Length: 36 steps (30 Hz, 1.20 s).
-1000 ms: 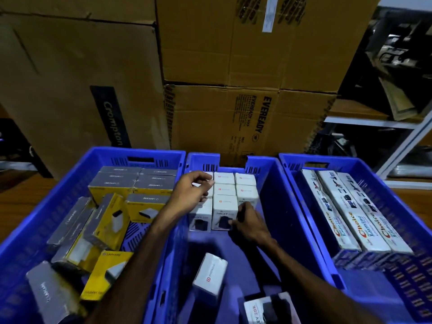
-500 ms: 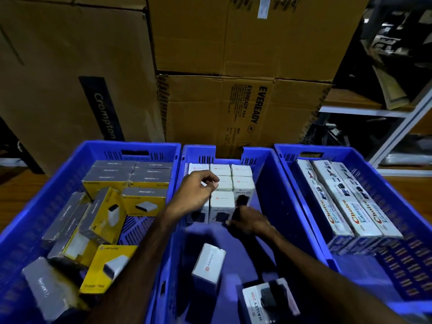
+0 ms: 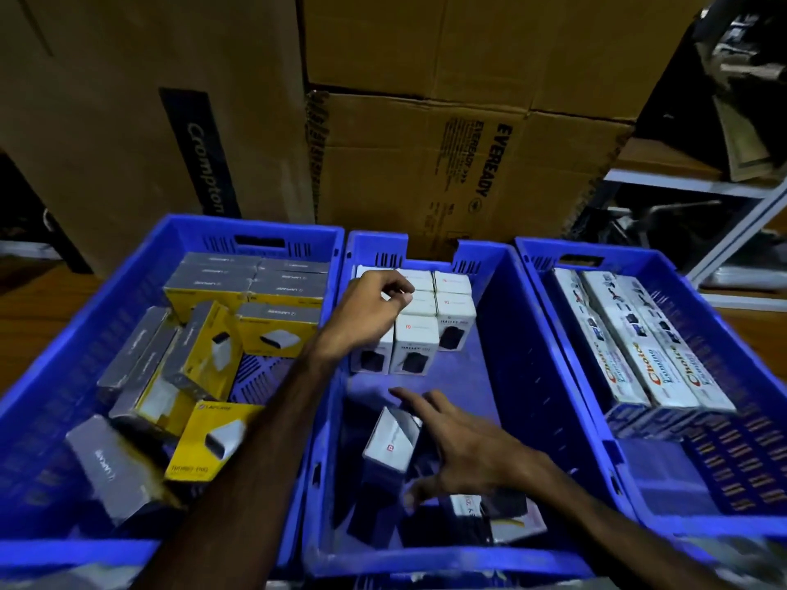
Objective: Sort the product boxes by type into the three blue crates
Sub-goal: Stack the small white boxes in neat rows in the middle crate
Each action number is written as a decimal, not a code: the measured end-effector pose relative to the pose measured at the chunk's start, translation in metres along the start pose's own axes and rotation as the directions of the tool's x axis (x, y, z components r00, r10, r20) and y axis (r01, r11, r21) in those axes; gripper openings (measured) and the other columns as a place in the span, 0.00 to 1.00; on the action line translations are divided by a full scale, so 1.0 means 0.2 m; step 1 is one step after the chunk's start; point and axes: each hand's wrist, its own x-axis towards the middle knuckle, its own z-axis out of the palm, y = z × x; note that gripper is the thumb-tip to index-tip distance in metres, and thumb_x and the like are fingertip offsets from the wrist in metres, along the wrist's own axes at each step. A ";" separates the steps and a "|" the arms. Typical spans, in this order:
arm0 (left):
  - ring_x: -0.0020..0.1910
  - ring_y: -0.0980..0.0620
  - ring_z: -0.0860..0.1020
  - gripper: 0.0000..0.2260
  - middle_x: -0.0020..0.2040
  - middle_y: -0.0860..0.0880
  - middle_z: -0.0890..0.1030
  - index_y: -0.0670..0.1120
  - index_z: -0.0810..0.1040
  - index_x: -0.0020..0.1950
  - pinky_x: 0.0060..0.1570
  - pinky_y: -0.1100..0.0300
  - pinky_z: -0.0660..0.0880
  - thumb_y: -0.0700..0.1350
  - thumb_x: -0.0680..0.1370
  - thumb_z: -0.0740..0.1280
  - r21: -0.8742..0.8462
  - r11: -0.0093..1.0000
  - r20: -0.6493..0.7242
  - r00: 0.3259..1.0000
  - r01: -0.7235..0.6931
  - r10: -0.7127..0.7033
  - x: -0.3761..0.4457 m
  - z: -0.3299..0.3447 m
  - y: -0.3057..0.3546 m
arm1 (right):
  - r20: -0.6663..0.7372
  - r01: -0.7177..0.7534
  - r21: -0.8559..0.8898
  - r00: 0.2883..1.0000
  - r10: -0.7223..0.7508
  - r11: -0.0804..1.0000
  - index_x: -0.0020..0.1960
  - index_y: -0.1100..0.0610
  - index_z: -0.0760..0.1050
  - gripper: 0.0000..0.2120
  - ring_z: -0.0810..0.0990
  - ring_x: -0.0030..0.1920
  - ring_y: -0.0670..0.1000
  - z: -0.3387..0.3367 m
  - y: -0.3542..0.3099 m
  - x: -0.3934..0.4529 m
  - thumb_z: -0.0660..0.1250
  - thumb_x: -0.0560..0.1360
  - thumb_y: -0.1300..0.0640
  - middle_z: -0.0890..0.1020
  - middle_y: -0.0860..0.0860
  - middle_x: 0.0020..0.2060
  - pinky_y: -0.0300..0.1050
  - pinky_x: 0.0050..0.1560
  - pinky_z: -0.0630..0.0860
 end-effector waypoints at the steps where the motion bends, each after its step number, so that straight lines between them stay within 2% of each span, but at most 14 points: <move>1: 0.48 0.52 0.83 0.05 0.45 0.55 0.83 0.49 0.84 0.55 0.55 0.47 0.82 0.44 0.81 0.69 -0.001 1.000 0.005 1.000 -0.003 0.003 -0.01 0.00 0.00 | -0.034 -0.007 -0.027 0.999 0.006 1.000 0.80 0.35 0.40 0.59 0.75 0.63 0.56 0.03 -0.02 0.02 0.74 0.64 0.27 0.66 0.47 0.67 0.58 0.55 0.77; 3: 0.49 0.53 0.83 0.05 0.46 0.55 0.83 0.49 0.84 0.55 0.55 0.47 0.81 0.45 0.82 0.69 0.006 1.000 0.020 1.000 -0.007 0.007 -0.02 0.00 0.01 | -0.094 -0.017 -0.037 0.996 0.014 0.999 0.80 0.36 0.42 0.55 0.76 0.62 0.57 0.05 -0.03 0.04 0.74 0.66 0.29 0.66 0.47 0.68 0.57 0.54 0.77; 5: 0.50 0.53 0.83 0.05 0.49 0.54 0.84 0.50 0.84 0.56 0.55 0.47 0.82 0.45 0.82 0.69 0.011 1.000 0.037 0.999 -0.009 0.008 -0.02 0.00 0.03 | -0.151 -0.004 0.006 0.989 0.005 1.000 0.79 0.37 0.47 0.50 0.75 0.66 0.55 0.04 -0.01 0.06 0.73 0.68 0.32 0.66 0.45 0.72 0.58 0.58 0.77; 7: 0.50 0.51 0.84 0.05 0.50 0.53 0.84 0.49 0.84 0.56 0.54 0.47 0.82 0.45 0.82 0.69 0.007 1.000 0.053 0.999 -0.009 0.008 -0.03 0.00 0.04 | -0.177 0.009 0.083 0.984 0.005 0.997 0.78 0.40 0.53 0.46 0.73 0.70 0.49 0.03 0.02 0.07 0.74 0.68 0.35 0.68 0.43 0.74 0.55 0.64 0.75; 8: 0.48 0.50 0.85 0.05 0.50 0.52 0.84 0.49 0.84 0.57 0.53 0.46 0.83 0.45 0.83 0.69 -0.002 1.000 0.059 0.998 -0.002 0.002 -0.03 0.00 0.05 | -0.184 0.010 0.160 0.983 0.019 0.987 0.78 0.43 0.57 0.45 0.75 0.68 0.47 0.01 0.04 0.07 0.76 0.69 0.37 0.71 0.43 0.71 0.52 0.64 0.75; 10: 0.47 0.48 0.85 0.05 0.50 0.51 0.84 0.49 0.83 0.57 0.50 0.45 0.84 0.45 0.83 0.69 -0.032 0.999 0.076 0.997 0.013 -0.011 -0.04 -0.01 0.06 | -0.220 -0.001 0.404 0.971 0.098 0.915 0.73 0.45 0.66 0.37 0.80 0.56 0.47 -0.04 0.07 0.06 0.79 0.70 0.42 0.78 0.44 0.60 0.47 0.58 0.78; 14: 0.47 0.44 0.86 0.06 0.50 0.47 0.84 0.50 0.83 0.56 0.43 0.50 0.84 0.49 0.82 0.71 -0.134 0.989 0.120 0.992 0.062 -0.045 -0.04 -0.01 0.08 | -0.298 -0.039 0.706 0.890 0.346 0.707 0.60 0.49 0.76 0.23 0.81 0.41 0.46 -0.22 0.15 0.04 0.76 0.72 0.38 0.83 0.46 0.46 0.38 0.37 0.76; 17: 0.51 0.44 0.84 0.15 0.52 0.45 0.81 0.52 0.81 0.62 0.41 0.58 0.80 0.57 0.79 0.73 -0.259 0.949 0.281 0.954 0.183 -0.107 -0.07 -0.01 0.12 | -0.300 -0.029 0.782 0.858 0.417 0.622 0.47 0.57 0.73 0.28 0.77 0.35 0.56 -0.37 0.18 0.03 0.72 0.72 0.32 0.80 0.54 0.34 0.45 0.32 0.73; 20: 0.59 0.45 0.83 0.26 0.58 0.46 0.83 0.57 0.77 0.68 0.49 0.54 0.77 0.63 0.73 0.76 -0.233 0.947 0.429 0.897 0.220 -0.102 -0.10 0.02 0.16 | -0.313 -0.122 0.768 0.785 0.535 0.629 0.43 0.57 0.77 0.28 0.78 0.33 0.56 -0.51 0.17 0.00 0.69 0.72 0.29 0.80 0.57 0.33 0.46 0.34 0.73; 23: 0.58 0.44 0.84 0.25 0.58 0.45 0.85 0.56 0.78 0.65 0.57 0.47 0.81 0.53 0.70 0.81 -0.280 0.941 0.470 0.882 0.190 -0.038 -0.12 0.08 0.18 | -0.410 -0.227 0.631 0.715 0.567 0.742 0.38 0.54 0.76 0.34 0.77 0.33 0.51 -0.56 0.16 -0.02 0.64 0.67 0.21 0.79 0.47 0.29 0.47 0.37 0.69; 26: 0.52 0.45 0.85 0.25 0.54 0.46 0.87 0.49 0.77 0.66 0.46 0.49 0.80 0.42 0.71 0.80 -0.387 0.885 0.479 0.877 0.258 -0.046 -0.13 0.09 0.18 | -0.469 -0.117 0.666 0.702 0.536 0.736 0.45 0.57 0.81 0.34 0.79 0.33 0.48 -0.58 0.15 -0.04 0.66 0.70 0.24 0.81 0.48 0.32 0.46 0.34 0.74; 30: 0.59 0.44 0.84 0.26 0.61 0.44 0.86 0.46 0.74 0.69 0.58 0.40 0.77 0.33 0.75 0.76 -0.527 0.786 0.468 0.882 0.322 -0.047 -0.12 0.07 0.19 | -0.450 0.089 0.773 0.776 0.443 0.628 0.61 0.51 0.81 0.22 0.80 0.42 0.47 -0.61 0.16 -0.11 0.72 0.74 0.37 0.82 0.48 0.45 0.40 0.35 0.76; 33: 0.60 0.43 0.83 0.28 0.64 0.43 0.84 0.46 0.72 0.71 0.53 0.46 0.79 0.30 0.75 0.74 -0.570 0.753 0.470 0.882 0.327 -0.027 -0.12 0.06 0.19 | -0.469 0.182 0.755 0.822 0.324 0.630 0.61 0.46 0.80 0.14 0.80 0.41 0.46 -0.61 0.18 -0.14 0.74 0.76 0.49 0.78 0.53 0.46 0.40 0.35 0.77; 36: 0.57 0.46 0.83 0.29 0.63 0.43 0.84 0.47 0.71 0.71 0.41 0.54 0.79 0.30 0.74 0.75 -0.562 0.761 0.480 0.877 0.323 -0.018 -0.11 0.08 0.18 | -0.451 0.207 0.772 0.844 0.289 0.600 0.61 0.48 0.80 0.15 0.79 0.40 0.46 -0.63 0.20 -0.15 0.75 0.75 0.52 0.79 0.55 0.46 0.39 0.36 0.76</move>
